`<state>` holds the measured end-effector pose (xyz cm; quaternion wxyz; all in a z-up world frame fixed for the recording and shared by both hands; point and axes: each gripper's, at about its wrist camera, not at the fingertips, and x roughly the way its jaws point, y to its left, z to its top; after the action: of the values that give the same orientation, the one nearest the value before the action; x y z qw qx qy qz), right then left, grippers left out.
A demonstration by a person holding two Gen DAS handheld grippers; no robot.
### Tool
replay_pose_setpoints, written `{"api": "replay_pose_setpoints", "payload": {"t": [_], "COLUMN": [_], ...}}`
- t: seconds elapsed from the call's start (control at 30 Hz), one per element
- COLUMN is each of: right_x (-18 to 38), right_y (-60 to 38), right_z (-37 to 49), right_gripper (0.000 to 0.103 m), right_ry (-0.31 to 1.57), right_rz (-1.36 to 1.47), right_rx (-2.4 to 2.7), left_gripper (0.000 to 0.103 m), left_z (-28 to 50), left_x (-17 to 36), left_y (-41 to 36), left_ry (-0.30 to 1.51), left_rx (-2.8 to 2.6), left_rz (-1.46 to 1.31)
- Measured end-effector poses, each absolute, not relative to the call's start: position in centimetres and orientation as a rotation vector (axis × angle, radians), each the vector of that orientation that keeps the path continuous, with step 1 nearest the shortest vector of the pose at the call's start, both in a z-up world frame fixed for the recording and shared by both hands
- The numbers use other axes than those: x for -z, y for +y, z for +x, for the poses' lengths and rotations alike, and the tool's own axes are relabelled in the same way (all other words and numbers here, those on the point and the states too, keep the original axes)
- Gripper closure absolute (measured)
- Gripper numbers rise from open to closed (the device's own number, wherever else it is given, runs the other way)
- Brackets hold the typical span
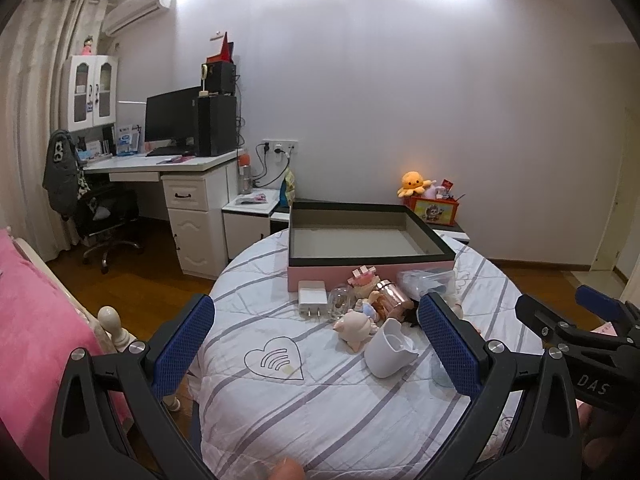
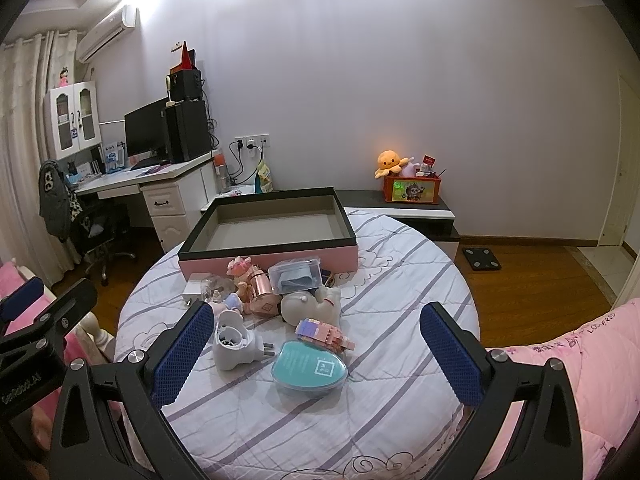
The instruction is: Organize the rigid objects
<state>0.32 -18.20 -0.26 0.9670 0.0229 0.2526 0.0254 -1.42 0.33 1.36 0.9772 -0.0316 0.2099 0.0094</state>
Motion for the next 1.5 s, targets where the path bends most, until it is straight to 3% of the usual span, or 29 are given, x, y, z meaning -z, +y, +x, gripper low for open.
{"api": "replay_pose_setpoints", "payload": {"t": [1.5], "right_x": [-0.19], "right_y": [-18.11], "right_z": [-0.27], "right_gripper": [0.000], "right_ry": [0.475], "right_rz": [0.045], "right_rx": [-0.047], "left_gripper": [0.000], "left_z": [-1.98], "left_x": [-1.54], "left_y": [0.29], "left_ry": [0.393], "left_rx": [-0.012], "left_rz": [-0.066]}}
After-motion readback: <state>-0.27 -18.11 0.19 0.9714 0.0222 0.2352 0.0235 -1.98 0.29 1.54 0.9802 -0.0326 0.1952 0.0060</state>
